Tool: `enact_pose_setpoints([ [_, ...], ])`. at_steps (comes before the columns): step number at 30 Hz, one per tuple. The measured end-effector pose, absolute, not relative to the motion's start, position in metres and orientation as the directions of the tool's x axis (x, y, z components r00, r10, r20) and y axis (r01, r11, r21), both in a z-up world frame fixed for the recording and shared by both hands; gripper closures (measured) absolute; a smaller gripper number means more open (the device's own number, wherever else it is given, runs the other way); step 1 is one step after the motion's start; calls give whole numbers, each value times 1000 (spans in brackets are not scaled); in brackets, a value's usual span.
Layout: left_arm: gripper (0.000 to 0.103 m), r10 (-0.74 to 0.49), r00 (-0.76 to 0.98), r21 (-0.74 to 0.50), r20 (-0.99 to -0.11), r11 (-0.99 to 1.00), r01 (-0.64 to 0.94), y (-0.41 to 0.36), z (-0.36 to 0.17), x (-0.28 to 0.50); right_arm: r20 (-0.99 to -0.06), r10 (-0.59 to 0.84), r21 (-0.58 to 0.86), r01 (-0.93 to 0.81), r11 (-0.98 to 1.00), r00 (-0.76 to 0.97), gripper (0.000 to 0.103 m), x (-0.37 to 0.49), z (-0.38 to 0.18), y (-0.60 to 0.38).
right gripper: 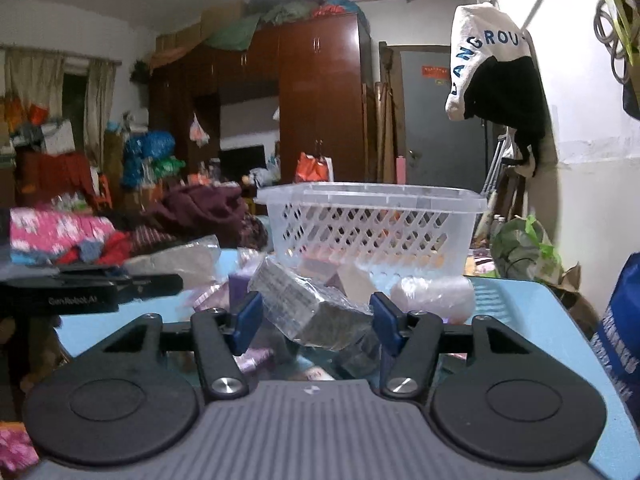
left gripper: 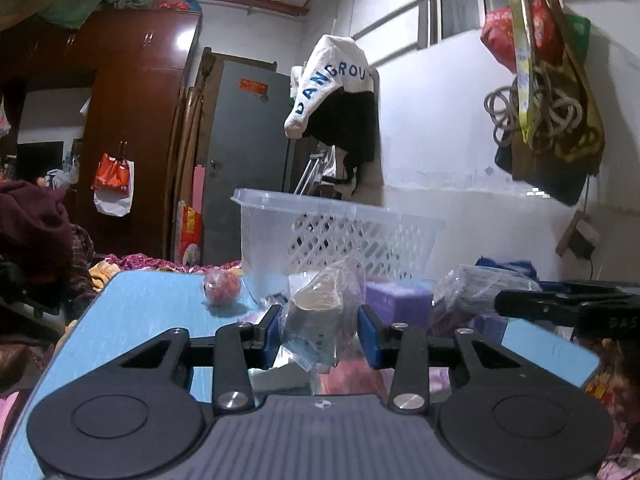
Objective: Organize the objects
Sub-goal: 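Lift both held packs and drop them into the white basket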
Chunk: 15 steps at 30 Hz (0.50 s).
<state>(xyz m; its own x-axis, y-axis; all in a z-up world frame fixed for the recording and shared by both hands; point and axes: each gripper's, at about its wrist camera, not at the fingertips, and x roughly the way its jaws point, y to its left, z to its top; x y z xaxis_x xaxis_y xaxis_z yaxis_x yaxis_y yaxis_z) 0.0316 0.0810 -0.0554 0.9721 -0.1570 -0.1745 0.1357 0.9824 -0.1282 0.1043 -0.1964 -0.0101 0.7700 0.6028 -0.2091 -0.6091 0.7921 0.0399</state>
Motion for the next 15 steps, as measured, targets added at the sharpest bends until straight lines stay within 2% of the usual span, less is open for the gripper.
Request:
enact_pose_setpoints([
  [8, 60, -174, 979, -172, -105, 973, 155, 87, 12, 85, -83, 575, 53, -572, 818, 814, 41, 149, 47, -198],
  [10, 60, -183, 975, -176, -124, 971, 160, 85, 33, 118, -82, 554, 28, -553, 833, 829, 41, 176, 62, -187],
  [15, 60, -148, 960, -160, -236, 981, 112, 76, 50, 195, -168, 503, -3, -510, 860, 848, 41, 249, 74, -160],
])
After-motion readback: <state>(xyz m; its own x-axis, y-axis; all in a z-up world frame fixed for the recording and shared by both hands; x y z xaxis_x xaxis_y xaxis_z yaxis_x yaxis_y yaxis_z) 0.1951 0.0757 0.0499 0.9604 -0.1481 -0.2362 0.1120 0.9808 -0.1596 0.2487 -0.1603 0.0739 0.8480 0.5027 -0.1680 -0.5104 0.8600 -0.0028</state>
